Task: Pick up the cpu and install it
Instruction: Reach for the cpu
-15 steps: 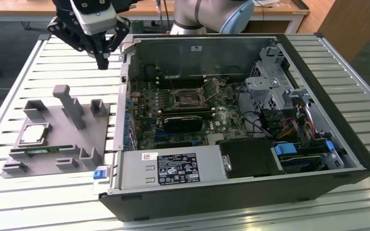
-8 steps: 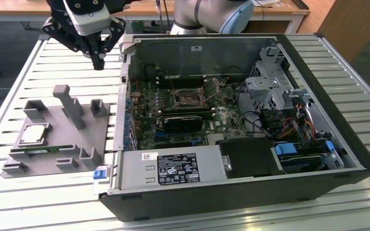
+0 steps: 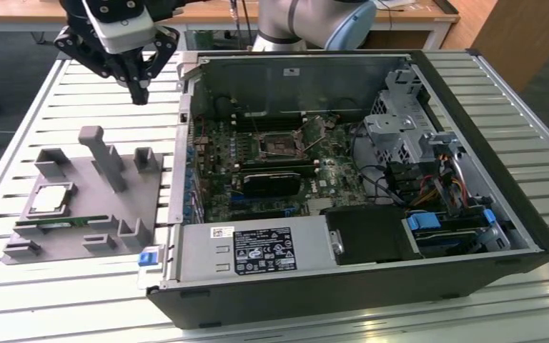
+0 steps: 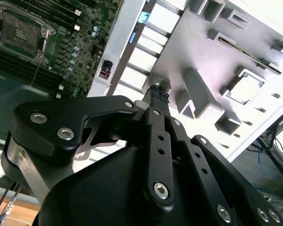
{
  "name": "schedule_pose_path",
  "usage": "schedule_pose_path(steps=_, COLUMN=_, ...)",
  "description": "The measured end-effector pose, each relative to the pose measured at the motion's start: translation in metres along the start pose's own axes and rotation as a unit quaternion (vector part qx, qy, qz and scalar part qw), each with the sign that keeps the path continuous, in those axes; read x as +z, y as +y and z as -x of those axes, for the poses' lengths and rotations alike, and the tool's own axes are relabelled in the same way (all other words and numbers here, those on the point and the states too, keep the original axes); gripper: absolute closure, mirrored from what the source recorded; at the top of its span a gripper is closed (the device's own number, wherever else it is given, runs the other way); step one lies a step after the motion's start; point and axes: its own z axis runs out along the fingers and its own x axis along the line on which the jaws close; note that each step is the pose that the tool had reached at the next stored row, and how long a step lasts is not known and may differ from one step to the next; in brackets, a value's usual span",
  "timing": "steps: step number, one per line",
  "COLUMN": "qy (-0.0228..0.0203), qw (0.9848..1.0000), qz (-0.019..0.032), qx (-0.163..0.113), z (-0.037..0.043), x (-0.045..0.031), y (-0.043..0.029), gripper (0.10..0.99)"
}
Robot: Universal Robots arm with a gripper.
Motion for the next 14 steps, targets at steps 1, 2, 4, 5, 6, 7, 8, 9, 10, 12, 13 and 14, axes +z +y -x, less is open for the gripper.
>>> schedule_pose_path(steps=1, qy=0.0001, qw=1.0000, qz=0.0000, qx=0.000, z=-0.0010, x=0.0001, y=-0.0001, gripper=0.980)
schedule_pose_path(steps=2, qy=0.0001, qw=1.0000, qz=0.0000, qx=0.000, z=-0.0020, x=0.0001, y=-0.0002, gripper=0.980)
schedule_pose_path(steps=4, qy=0.0003, qw=1.0000, qz=-0.0001, qx=0.000, z=-0.0040, x=0.0003, y=-0.0003, gripper=0.980)
schedule_pose_path(steps=5, qy=0.0004, qw=1.0000, qz=0.0000, qx=0.000, z=-0.0050, x=0.0004, y=-0.0004, gripper=0.980)
schedule_pose_path(steps=6, qy=0.0004, qw=1.0000, qz=0.0000, qx=0.000, z=-0.0060, x=0.0005, y=-0.0005, gripper=0.980)
schedule_pose_path(steps=7, qy=0.0005, qw=1.0000, qz=-0.0001, qx=0.000, z=-0.0068, x=0.0005, y=-0.0005, gripper=0.980)
schedule_pose_path(steps=8, qy=0.0006, qw=1.0000, qz=-0.0001, qx=0.000, z=-0.0077, x=0.0006, y=-0.0006, gripper=0.980)
schedule_pose_path(steps=9, qy=0.0007, qw=1.0000, qz=-0.0001, qx=0.000, z=-0.0086, x=0.0007, y=-0.0007, gripper=0.980)
schedule_pose_path(steps=10, qy=0.0008, qw=1.0000, qz=-0.0001, qx=0.000, z=-0.0095, x=0.0007, y=-0.0008, gripper=0.980)
schedule_pose_path(steps=12, qy=0.0010, qw=1.0000, qz=-0.0001, qx=0.000, z=-0.0113, x=0.0009, y=-0.0009, gripper=0.980)
schedule_pose_path(steps=13, qy=0.0011, qw=1.0000, qz=-0.0001, qx=0.000, z=-0.0123, x=0.0010, y=-0.0010, gripper=0.980)
schedule_pose_path(steps=14, qy=0.0011, qw=1.0000, qz=-0.0001, qx=0.000, z=-0.0131, x=0.0011, y=-0.0011, gripper=0.980)
